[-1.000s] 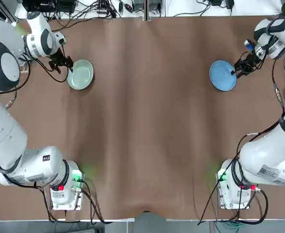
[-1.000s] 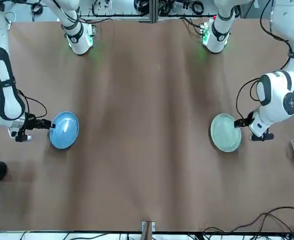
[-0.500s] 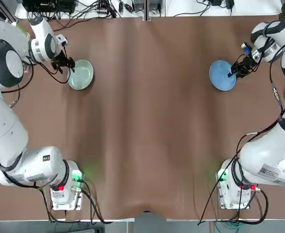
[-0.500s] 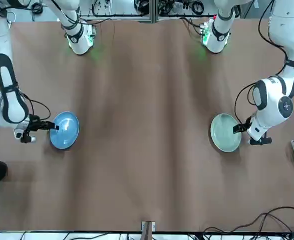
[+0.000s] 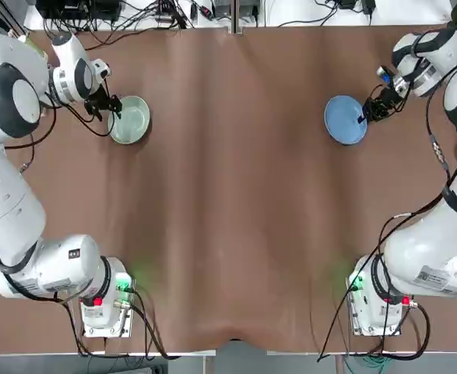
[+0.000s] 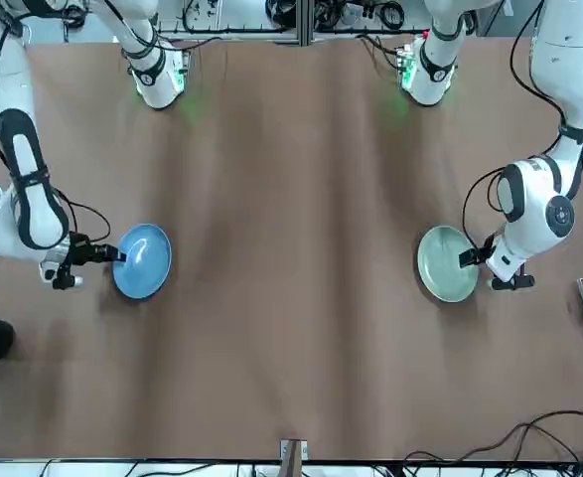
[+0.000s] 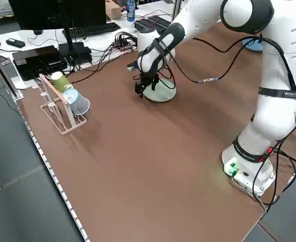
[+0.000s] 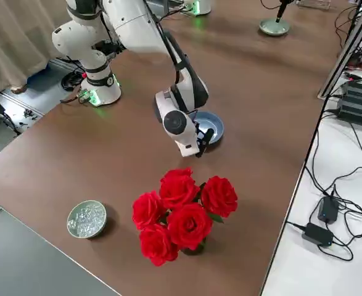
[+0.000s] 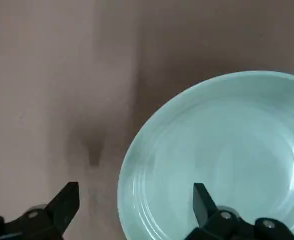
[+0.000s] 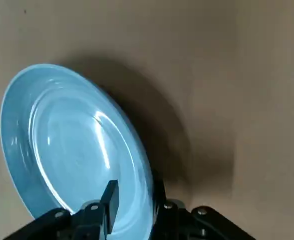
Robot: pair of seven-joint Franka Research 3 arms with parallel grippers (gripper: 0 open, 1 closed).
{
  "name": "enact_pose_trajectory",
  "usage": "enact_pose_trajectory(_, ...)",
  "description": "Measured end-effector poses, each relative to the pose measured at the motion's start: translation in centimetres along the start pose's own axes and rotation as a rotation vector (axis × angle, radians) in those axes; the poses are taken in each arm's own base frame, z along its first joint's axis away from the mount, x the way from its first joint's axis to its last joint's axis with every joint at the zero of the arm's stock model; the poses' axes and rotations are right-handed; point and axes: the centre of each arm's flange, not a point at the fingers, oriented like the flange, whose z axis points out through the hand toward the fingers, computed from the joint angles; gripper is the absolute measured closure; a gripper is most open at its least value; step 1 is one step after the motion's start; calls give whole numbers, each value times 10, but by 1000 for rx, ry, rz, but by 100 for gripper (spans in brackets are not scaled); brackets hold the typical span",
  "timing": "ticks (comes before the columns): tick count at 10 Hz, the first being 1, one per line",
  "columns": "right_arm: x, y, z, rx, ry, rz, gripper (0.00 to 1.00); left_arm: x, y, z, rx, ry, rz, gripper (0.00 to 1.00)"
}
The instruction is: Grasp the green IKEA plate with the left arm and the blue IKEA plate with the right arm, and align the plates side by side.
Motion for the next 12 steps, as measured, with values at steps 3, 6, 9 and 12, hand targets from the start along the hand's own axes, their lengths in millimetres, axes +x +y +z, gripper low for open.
enact_pose_trajectory(3, 7, -30, 18, 36, -3, -13, 63, 0, 1, 0, 0, 0, 2, 0)
enact_pose_trajectory(6, 9, -50, 34, 90, 10, 10, 63, 0, 13, 3, 0, -4, 22, 0)
enact_pose_trajectory(9, 7, -63, 47, 129, 12, 31, 63, 0, 25, 6, 1, -11, 40, 0)
enact_pose_trajectory(12, 10, -88, 62, 147, 22, 28, 63, 0, 26, 7, 1, -13, 41, 0)
